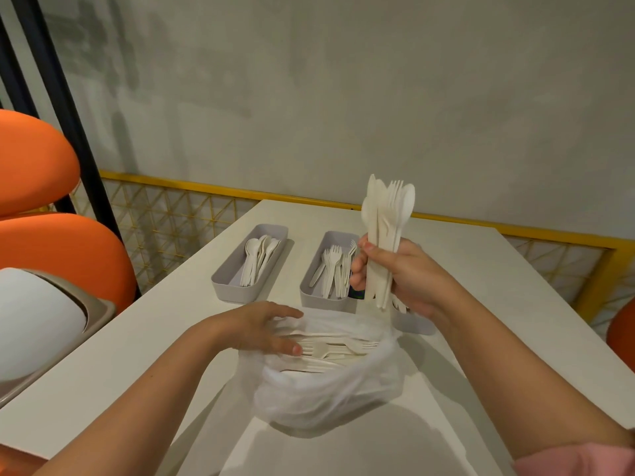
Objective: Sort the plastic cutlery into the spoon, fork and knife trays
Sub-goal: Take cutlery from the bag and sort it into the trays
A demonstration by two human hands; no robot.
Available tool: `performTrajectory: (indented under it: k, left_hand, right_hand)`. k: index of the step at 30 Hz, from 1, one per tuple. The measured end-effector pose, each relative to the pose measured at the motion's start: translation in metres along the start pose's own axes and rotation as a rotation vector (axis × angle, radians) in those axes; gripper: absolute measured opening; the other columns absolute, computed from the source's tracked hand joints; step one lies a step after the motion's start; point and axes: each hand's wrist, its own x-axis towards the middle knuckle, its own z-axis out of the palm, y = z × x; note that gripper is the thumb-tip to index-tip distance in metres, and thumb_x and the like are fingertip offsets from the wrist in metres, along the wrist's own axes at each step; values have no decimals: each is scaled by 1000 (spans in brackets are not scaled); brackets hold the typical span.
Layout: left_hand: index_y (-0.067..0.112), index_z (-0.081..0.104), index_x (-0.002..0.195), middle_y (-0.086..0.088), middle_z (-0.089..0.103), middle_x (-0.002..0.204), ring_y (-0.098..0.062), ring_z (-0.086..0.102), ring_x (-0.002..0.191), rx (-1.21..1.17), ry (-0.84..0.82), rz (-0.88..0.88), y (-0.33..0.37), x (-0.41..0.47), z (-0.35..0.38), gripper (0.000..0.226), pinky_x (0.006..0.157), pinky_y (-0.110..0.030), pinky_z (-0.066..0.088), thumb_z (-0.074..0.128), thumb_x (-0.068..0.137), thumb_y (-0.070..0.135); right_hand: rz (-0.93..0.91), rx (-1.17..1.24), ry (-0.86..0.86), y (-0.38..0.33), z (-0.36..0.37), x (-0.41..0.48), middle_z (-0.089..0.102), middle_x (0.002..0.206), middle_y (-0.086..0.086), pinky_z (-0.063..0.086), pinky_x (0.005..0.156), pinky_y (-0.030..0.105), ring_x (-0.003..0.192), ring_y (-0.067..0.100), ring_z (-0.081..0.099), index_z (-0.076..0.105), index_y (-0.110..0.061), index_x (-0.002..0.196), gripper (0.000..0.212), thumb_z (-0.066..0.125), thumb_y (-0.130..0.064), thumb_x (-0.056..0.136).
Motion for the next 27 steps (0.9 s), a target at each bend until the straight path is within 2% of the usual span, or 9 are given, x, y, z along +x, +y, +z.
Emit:
performTrajectory:
  k: [4,6,8,10,13,17,21,23,27]
  left_hand:
    - [38,52,127,12,52,132,-9,49,120,-38,127,53,8,2,-6,56,102,-27,42,69,76,50]
    - [29,62,117,10,62,115,-9,57,108,-81,272,142,18,3,-9,35,95,-26,46,63,84,41]
    - [21,68,98,6,66,92,-11,61,91,-239,458,241,33,2,-13,16,86,-27,47,55,92,28]
    - [22,64,82,3,64,79,-14,60,78,-448,628,300,49,1,-17,17,78,-27,48,52,94,23]
    - [24,60,78,-1,63,76,-20,60,73,-597,774,346,62,4,-22,12,72,-34,51,59,90,27]
    - [15,62,86,1,58,72,-15,55,65,-646,807,283,69,10,-24,16,64,-29,47,71,80,27]
    - [6,60,89,-3,57,69,-10,53,54,-733,755,247,69,13,-24,11,50,-20,42,66,85,14]
    - [7,57,85,-5,55,70,-11,54,51,-870,718,250,66,13,-26,5,45,-19,44,61,87,9]
    - [10,48,81,-10,55,72,-9,57,45,-1083,758,238,63,8,-33,14,45,-22,49,56,90,3]
  right_hand:
    - [54,69,-116,-2,9,4,66,70,7,56,63,32,59,18,65,56,-10,94,13,44,-14,97]
    - [72,90,-155,0,14,6,66,69,8,57,61,30,58,17,66,54,-9,96,13,43,-13,97]
    - [88,112,-181,4,19,6,65,70,8,57,61,30,58,17,66,53,-8,99,13,42,-13,98]
    - [110,114,-211,8,24,6,64,72,10,57,62,32,59,18,65,53,-9,100,12,42,-14,98]
    - [154,100,-263,14,30,6,60,74,11,56,59,32,59,20,64,53,-8,99,13,42,-16,98]
    - [201,77,-322,20,33,6,61,74,10,57,60,33,58,20,65,50,-7,103,14,41,-17,98]
    - [248,72,-344,23,31,4,62,75,10,55,57,31,58,20,64,50,-5,107,24,41,-25,98]
    - [247,116,-309,25,29,3,63,73,11,54,55,30,56,21,64,53,-4,105,28,41,-28,98]
    - [219,239,-169,28,23,4,63,65,9,45,42,23,47,18,58,58,-10,92,24,43,-27,97]
